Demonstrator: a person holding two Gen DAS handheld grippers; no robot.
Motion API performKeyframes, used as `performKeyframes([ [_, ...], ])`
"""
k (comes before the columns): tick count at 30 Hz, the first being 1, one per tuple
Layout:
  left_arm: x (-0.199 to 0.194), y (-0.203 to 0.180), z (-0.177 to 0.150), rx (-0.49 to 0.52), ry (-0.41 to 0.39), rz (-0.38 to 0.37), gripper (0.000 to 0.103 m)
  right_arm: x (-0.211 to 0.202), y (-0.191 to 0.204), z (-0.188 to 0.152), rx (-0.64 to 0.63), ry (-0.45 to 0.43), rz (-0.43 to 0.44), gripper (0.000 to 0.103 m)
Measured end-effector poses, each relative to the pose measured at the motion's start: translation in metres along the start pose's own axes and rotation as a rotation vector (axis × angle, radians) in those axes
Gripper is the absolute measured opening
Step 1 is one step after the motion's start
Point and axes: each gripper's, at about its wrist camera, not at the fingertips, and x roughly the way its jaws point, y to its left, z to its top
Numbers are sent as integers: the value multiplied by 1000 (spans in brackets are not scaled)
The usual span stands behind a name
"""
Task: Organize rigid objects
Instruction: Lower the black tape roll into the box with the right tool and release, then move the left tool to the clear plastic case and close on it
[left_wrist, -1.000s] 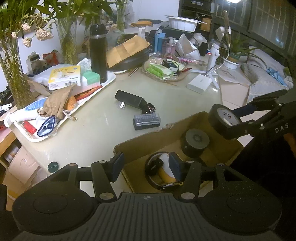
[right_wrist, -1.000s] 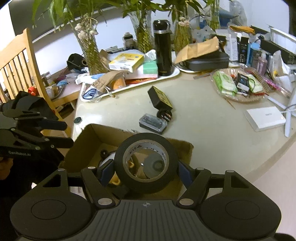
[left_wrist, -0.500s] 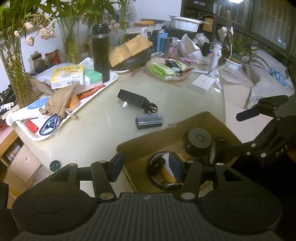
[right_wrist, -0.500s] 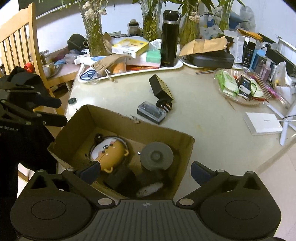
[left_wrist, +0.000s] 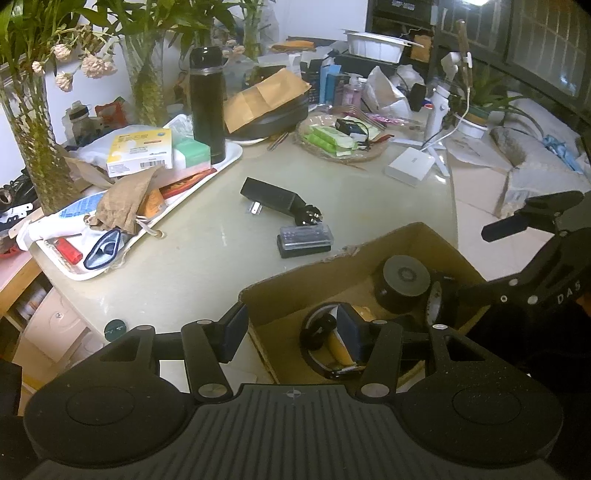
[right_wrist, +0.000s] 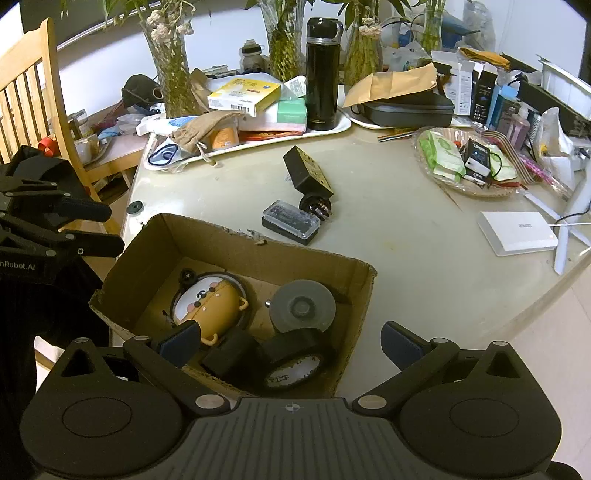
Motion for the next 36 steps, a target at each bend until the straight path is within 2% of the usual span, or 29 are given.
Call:
performKeyframes([
  [21,7,-2,5,6,-10,3,55,2,-3,9,25,-21,8,103],
  [24,8,-2,6,-1,-13,5,58,5,-3,12,33,-17,14,103],
  [26,9,-1,7,-7,-19,10,71,8,-3,15,38,-17,12,103],
  [36,17,2,12,-5,-14,3,71,20,-8,30,72,-25,11,103],
])
